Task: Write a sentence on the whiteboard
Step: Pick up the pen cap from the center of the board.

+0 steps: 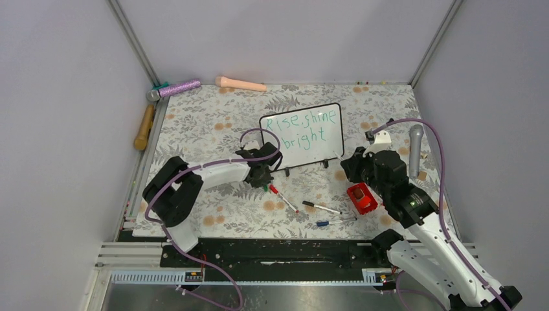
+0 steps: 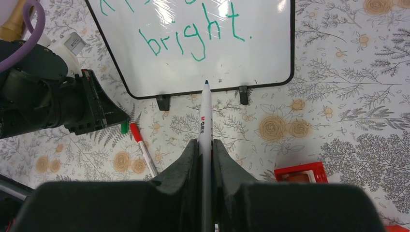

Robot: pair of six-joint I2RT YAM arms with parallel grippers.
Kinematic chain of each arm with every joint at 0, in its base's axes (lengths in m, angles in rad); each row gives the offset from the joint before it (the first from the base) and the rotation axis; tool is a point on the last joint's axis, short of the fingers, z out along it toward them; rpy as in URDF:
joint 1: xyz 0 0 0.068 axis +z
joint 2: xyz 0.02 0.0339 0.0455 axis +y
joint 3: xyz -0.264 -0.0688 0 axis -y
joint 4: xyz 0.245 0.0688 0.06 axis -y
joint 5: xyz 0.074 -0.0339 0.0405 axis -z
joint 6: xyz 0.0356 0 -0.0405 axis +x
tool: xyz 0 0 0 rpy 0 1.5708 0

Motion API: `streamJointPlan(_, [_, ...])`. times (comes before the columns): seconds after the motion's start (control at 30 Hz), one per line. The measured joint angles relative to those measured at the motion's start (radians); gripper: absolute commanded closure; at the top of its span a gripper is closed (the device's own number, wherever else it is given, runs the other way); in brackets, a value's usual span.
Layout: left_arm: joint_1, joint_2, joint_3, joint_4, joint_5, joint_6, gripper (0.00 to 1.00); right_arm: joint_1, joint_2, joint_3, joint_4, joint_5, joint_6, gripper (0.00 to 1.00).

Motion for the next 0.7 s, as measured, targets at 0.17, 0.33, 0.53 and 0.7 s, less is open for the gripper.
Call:
streamJointPlan(0.17, [-0.001, -0.051, -0.039, -0.008, -0.018, -0.063, 1.0, 0.0, 0.002, 0.0, 0.001, -0.045, 0.003, 1.0])
streamJointPlan(0.33, [0.011, -0.271, -0.085, -0.124, -0.047, -0.135, 1.0, -0.001, 0.015, -0.031, 0.084, -0.206, 0.014, 1.0])
streamJointPlan(0.53, [0.094, -0.492, -0.051, -0.171, -0.023, -0.225, 1.0, 0.062, 0.028, -0.146, 0.323, -0.284, 0.09, 1.0])
streamJointPlan(0.7, [0.154, -0.601, -0.05, -0.179, 0.022, -0.335, 1.0, 0.248, 0.106, -0.154, 0.465, -0.244, 0.106, 1.0])
